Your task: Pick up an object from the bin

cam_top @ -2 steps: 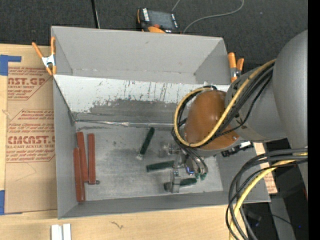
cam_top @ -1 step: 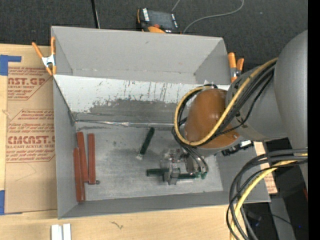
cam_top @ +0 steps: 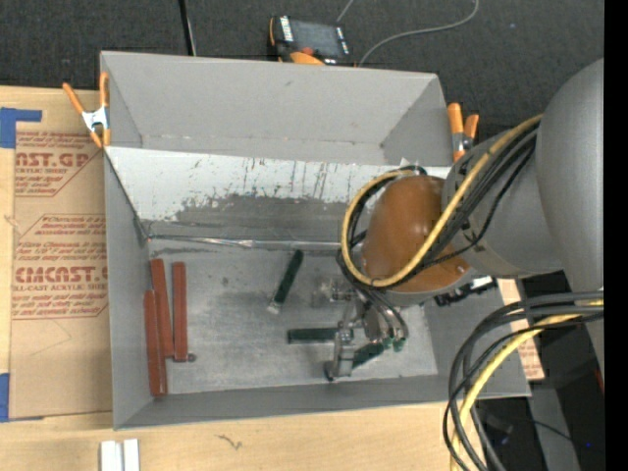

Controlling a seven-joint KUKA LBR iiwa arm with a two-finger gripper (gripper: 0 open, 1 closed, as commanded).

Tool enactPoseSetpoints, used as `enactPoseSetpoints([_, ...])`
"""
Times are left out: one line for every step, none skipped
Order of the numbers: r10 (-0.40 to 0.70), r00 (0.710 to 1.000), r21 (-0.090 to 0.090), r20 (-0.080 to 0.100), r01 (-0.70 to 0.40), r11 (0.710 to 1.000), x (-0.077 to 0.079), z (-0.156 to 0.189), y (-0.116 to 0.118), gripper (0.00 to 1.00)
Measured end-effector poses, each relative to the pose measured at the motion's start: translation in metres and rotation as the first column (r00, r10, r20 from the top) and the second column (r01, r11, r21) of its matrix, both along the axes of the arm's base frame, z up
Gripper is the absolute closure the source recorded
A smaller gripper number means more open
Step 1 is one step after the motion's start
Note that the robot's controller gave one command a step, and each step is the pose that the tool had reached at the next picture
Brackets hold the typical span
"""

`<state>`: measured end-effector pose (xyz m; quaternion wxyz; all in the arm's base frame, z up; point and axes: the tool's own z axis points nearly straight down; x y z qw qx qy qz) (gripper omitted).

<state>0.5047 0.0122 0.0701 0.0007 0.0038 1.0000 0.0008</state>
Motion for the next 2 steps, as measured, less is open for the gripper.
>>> enactPoseSetpoints([0.0,1.0,0.0,-0.001,0.0,1.0,0.0,0.0,0.0,1.0])
enactPoseSetpoints([0.429,0.903,-0.004,0.007,-0.429,0.904,-0.008,0.001,-0.025,1.0])
